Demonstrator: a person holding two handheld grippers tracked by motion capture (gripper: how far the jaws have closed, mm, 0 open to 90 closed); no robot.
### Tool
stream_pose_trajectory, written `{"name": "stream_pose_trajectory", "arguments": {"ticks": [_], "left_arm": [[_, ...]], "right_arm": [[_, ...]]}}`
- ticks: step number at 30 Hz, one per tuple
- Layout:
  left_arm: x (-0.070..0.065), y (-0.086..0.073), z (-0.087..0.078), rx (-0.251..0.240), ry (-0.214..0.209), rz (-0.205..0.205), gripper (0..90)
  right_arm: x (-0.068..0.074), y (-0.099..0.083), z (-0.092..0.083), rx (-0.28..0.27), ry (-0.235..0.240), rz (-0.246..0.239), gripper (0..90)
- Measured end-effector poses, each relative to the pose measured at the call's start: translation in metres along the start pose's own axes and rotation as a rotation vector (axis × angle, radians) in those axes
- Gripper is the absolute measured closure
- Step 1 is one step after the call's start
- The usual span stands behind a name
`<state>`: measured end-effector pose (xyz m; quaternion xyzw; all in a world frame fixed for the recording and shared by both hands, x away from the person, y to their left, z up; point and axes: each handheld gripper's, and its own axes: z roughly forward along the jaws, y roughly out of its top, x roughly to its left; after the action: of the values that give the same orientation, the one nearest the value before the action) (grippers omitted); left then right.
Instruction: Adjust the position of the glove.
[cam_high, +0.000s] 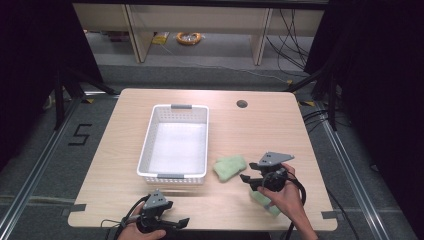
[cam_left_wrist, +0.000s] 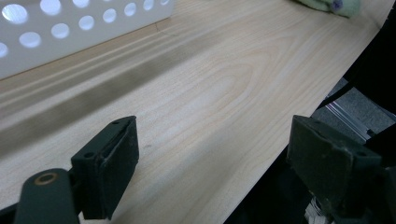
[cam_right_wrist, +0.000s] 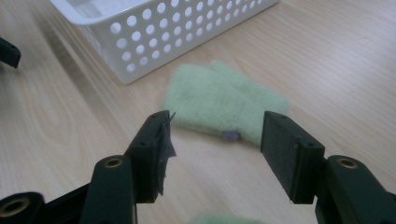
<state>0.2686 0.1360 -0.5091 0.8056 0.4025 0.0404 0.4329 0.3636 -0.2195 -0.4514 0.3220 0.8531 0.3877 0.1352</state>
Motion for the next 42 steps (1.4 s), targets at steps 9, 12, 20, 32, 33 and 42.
{"name": "stream_pose_trajectory", "arguments": {"ticks": [9, 12, 20, 32, 33, 42], "left_arm": [[0.001, 0.0, -0.001, 0.002, -0.003, 0.002, 16.2], [0.001, 0.001, -0.001, 0.018, -0.002, 0.013, 16.2], [0.001, 0.0, -0.001, -0.001, -0.008, -0.001, 16.2], [0.0, 0.001, -0.001, -0.003, -0.015, -0.013, 16.2], [0.0, 0.001, 0.0, -0.012, -0.004, -0.002, 16.2], [-0.001, 0.001, -0.002, 0.0, -0.001, 0.005, 16.2]], "right_arm": [[-0.003, 0.016, 0.027, 0.041, 0.003, -0.029, 53.1], [-0.004, 0.02, 0.036, 0.061, 0.013, -0.018, 55.1], [-0.01, 0.032, 0.057, 0.095, 0.004, -0.041, 60.9], [-0.02, 0.032, 0.079, 0.138, 0.018, -0.018, 64.2], [-0.02, 0.031, 0.081, 0.139, 0.02, -0.012, 64.2], [-0.021, 0.024, 0.092, 0.173, 0.002, 0.068, 70.0]]}}
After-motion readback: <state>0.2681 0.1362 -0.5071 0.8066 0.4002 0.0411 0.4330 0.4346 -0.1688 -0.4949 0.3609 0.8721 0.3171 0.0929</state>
